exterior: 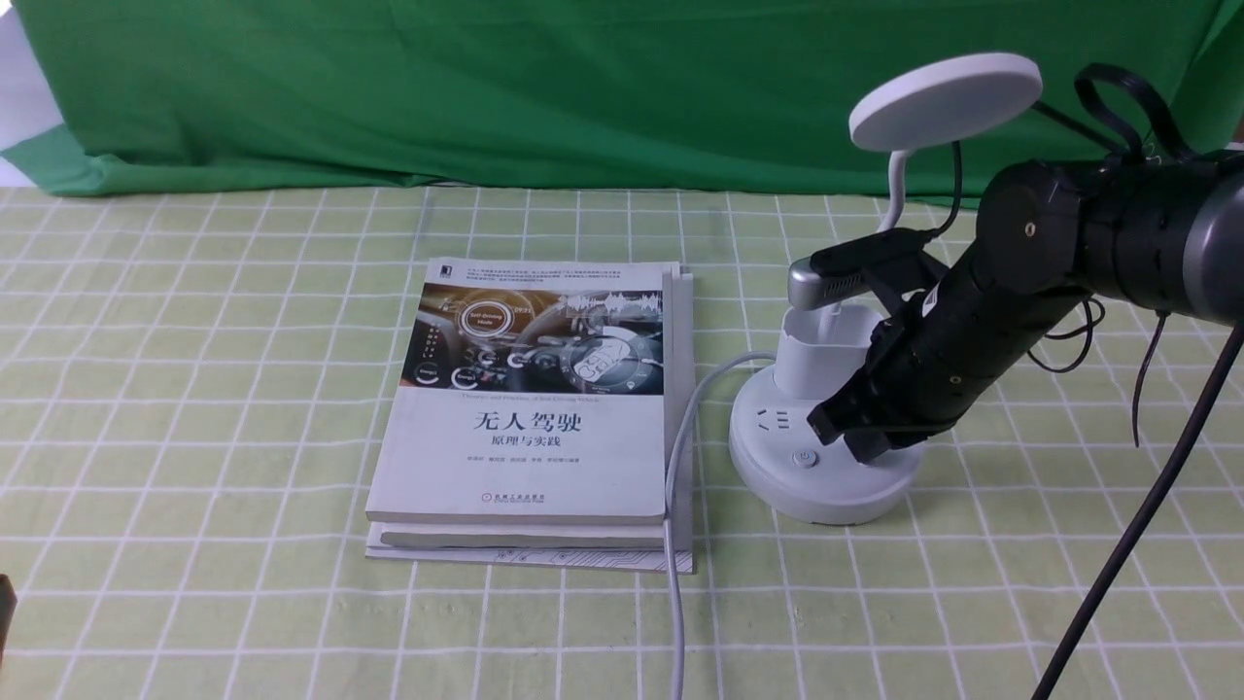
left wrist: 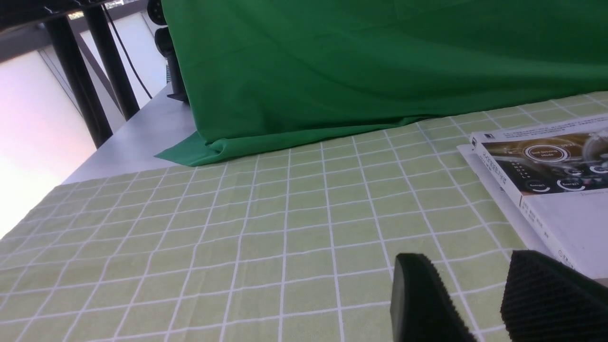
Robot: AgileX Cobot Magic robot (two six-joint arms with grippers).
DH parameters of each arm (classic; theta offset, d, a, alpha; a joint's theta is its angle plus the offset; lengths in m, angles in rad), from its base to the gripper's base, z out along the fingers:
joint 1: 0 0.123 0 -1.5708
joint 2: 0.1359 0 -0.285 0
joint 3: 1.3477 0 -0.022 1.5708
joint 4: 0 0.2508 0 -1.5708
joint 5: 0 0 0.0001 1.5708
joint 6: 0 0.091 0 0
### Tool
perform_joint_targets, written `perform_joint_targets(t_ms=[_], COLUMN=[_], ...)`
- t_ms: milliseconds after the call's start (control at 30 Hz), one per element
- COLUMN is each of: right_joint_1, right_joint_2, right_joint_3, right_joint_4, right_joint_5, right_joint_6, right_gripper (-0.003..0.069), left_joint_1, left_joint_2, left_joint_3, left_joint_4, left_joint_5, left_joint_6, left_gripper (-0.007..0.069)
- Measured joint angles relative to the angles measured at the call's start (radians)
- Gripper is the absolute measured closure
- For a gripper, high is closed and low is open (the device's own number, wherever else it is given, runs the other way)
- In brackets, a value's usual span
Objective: Turn on the table lamp on the green coffee tablecloth with your hand.
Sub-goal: 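Press the button on the base of the white desk lamp with the right gripper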
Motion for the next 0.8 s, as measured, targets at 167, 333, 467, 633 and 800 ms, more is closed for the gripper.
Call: perform_joint_targets(t_ms=[167,333,467,633,800], right_joint_1=[0.000,0.000,0.000,0.000,0.000], right_joint_2=[-0.042,-0.047,-0.031,-0.022,-0.032], right_joint_3=[0.001,0.042,0.083,0.086,0.091], right_joint_4=[0.000,0.000,-0.003,0.007,0.013], right_joint_5=[0.015,-0.019,-0.061,-0.088,-0.093], right_joint_6=[0.001,0.002,0.002,0.002,0.002], right_gripper=[0.0627,0.0627,0.0626,0.0626,0.0626], left_joint_1=[0.000,0.000,0.000,0.000,0.000], left_joint_2=[0.000,0.000,0.000,0.000,0.000], left_joint_3=[0.000,0.000,0.000,0.000,0.000], left_joint_4=[0.000,0.000,0.000,0.000,0.000], left_joint_5=[0.000,0.000,0.000,0.000,0.000], left_joint_6=[0.000,0.000,0.000,0.000,0.000], left_gripper=[0.0383,0.0383,0.0383,0.0383,0.0383])
